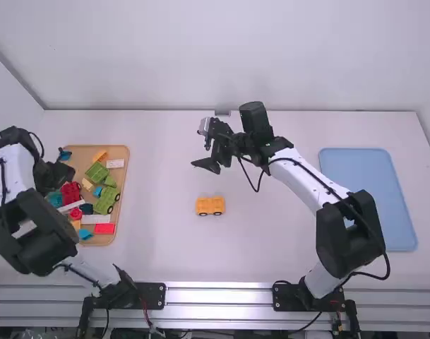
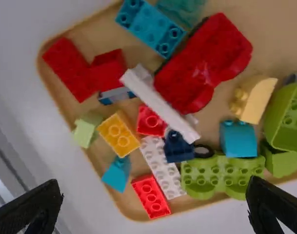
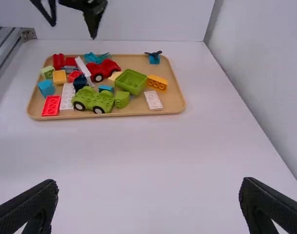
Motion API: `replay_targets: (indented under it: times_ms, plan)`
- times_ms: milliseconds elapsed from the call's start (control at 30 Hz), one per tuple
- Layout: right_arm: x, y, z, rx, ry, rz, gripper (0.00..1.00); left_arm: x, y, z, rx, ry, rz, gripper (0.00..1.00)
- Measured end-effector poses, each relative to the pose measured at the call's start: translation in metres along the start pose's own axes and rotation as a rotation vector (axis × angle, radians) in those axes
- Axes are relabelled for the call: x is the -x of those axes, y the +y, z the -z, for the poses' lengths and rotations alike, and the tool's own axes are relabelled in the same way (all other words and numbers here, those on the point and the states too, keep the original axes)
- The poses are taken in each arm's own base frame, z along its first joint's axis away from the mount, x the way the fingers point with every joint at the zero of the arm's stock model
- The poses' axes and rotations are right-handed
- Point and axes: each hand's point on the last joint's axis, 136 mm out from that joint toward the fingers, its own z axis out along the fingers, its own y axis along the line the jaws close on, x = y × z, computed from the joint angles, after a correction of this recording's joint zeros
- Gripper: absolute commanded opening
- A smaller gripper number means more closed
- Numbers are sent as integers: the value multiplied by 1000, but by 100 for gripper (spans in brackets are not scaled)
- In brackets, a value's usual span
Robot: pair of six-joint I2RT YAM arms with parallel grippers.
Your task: Assemble lego blocks to make yellow taxi
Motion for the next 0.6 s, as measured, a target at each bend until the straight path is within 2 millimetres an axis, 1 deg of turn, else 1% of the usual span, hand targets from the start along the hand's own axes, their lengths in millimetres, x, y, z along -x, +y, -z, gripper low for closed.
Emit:
replay_targets:
  times_ms: [33, 100, 200, 267, 367, 400, 433, 600]
  plan:
    - [0, 0, 0, 1, 1, -2, 99, 3, -11, -4, 7, 13, -33, 98]
    - [-1, 0, 0, 2, 3, -7, 99, 5, -22, -9, 15, 29, -62, 94]
    - [-3, 2, 0, 5, 9, -15, 98, 9, -39, -21, 29, 58, -101, 83]
    - [-3, 2, 0, 6, 10, -17, 99, 11, -45, -28, 32, 64, -114, 76]
    - [-5, -1, 3, 0, 15, -27, 99, 16, -51, -45, 37, 71, -115, 69]
    - [-6, -1, 3, -1, 15, -24, 98, 16, -51, -46, 37, 71, -115, 68]
    - [-7, -3, 5, -7, 15, -26, 99, 18, -52, -52, 38, 72, -113, 67]
    - [-9, -9, 10, -22, 17, -33, 98, 26, -60, -66, 13, 40, -111, 65]
